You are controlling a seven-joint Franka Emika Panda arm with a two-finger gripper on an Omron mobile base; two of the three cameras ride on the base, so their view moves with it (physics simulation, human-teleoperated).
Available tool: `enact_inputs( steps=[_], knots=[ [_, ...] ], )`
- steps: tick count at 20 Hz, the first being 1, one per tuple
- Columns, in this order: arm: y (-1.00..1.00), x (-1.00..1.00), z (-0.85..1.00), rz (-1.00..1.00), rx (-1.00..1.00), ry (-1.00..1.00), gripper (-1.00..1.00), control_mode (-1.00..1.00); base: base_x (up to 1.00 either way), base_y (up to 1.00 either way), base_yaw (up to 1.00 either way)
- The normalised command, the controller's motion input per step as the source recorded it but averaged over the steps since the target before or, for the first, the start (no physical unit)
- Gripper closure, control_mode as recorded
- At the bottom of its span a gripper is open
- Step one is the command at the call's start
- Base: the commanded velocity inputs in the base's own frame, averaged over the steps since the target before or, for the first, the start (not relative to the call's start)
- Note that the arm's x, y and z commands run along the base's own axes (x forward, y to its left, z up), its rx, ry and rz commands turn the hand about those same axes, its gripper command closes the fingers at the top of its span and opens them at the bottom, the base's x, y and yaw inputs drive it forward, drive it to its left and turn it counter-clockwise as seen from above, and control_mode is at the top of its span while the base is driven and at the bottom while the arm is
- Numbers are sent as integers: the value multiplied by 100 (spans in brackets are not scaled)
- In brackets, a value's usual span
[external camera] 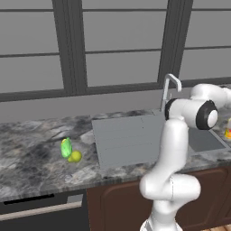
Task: Remove the pear and corn from the sink. Then move the bowl and cup from the counter to the sink for washing.
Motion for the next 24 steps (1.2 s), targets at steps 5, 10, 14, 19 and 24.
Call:
enact_inputs(
  steps=[5,10,14,19,24],
  knots=[
    [-25,25,0,0,7,0,-100,-100,0,0,0],
    [-6,21,-2,0,2,0,-100,-100,0,0,0],
    [0,25,-6,0,0,0,-100,-100,0,0,0],
    [0,19,-18,0,0,0,-100,-100,0,0,0],
    [0,14,-23,0,0,0,-100,-100,0,0,0]
  ],
)
